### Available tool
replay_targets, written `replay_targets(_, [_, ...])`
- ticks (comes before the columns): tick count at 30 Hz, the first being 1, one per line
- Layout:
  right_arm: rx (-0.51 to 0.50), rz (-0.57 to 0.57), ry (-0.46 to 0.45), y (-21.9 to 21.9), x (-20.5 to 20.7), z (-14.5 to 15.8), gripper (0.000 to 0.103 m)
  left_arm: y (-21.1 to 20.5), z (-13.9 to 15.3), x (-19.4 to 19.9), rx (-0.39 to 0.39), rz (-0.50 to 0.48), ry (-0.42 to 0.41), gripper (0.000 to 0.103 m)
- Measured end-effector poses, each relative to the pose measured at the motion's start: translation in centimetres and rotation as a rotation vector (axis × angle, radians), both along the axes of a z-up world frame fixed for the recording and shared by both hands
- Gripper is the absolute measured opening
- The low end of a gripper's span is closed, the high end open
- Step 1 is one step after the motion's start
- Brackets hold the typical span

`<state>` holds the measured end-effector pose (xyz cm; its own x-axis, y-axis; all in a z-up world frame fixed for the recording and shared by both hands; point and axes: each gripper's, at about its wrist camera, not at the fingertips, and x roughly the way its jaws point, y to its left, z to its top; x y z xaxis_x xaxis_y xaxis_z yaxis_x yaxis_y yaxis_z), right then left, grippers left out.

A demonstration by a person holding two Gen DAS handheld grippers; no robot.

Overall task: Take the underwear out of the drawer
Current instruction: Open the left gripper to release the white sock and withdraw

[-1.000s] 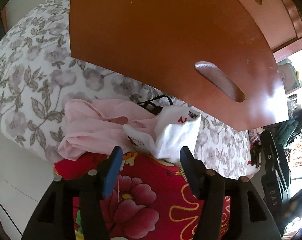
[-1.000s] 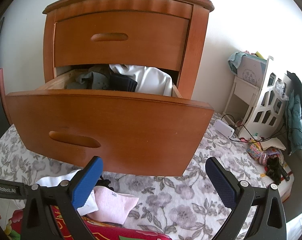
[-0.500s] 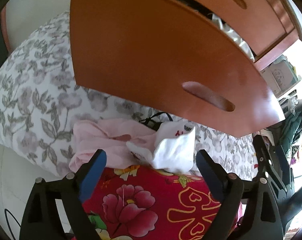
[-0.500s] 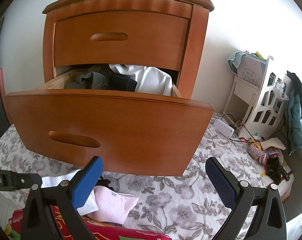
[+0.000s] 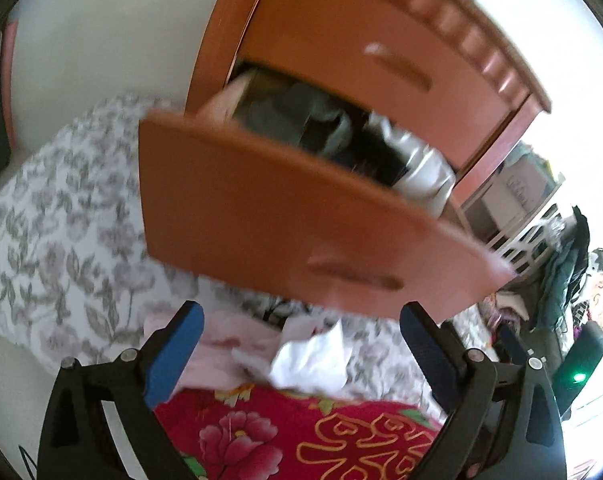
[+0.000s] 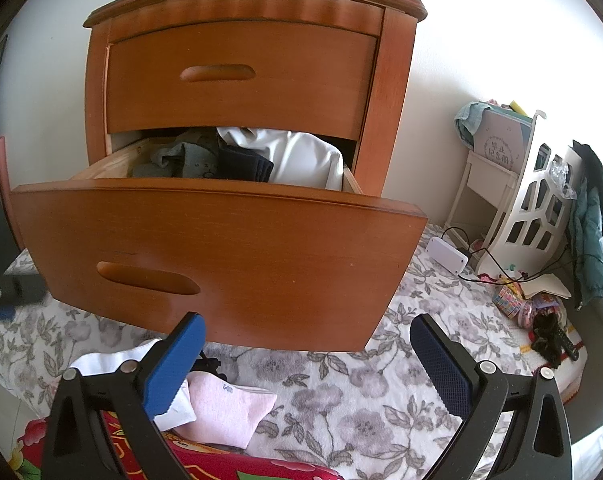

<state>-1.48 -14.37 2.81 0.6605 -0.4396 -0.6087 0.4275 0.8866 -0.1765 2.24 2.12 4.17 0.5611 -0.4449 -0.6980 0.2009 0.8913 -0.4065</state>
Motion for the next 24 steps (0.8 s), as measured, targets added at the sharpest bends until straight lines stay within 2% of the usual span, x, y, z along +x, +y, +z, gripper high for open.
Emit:
replay_targets(3, [0.000, 0.000, 0.001, 0.0, 0.0, 0.0, 0.103, 0.4, 1.6, -0.5, -0.042, 0.010, -0.090, 0.100])
replay_targets(5, [0.000, 0.000, 0.002, 0.0, 0.0, 0.0, 0.103, 0.6, 2.3, -0.8, -0.043, 0.010, -0.128, 0.100])
replay_targets(11, [0.000, -0.001, 0.001, 0.0, -0.1, -0.1, 0.103, 0.3, 3.3, -0.9, 0.017, 0.022, -0.168, 0.100])
replay_targets(15, [0.000, -0.001, 0.002, 0.0, 0.0, -0.1, 0.103, 0.1, 4.1, -1.4, 0.126, 0.057, -0.222, 0.100])
replay_targets(17, [0.000, -0.001, 0.003, 0.0, 0.0, -0.1, 0.103, 0.2, 4.4, -1.5, 0.150, 0.077, -0.245, 0.100])
replay_targets(20, [-0.003, -0.002, 0.006, 0.0, -0.1, -0.1, 0.103, 0.8, 4.8, -1.5, 0.134, 0.106, -0.248, 0.100])
replay_targets(24, [-0.003, -0.002, 0.009, 0.0, 0.0, -0.2, 0.103, 1.3, 4.6, -0.7, 0.118, 0.101, -0.209, 0.100])
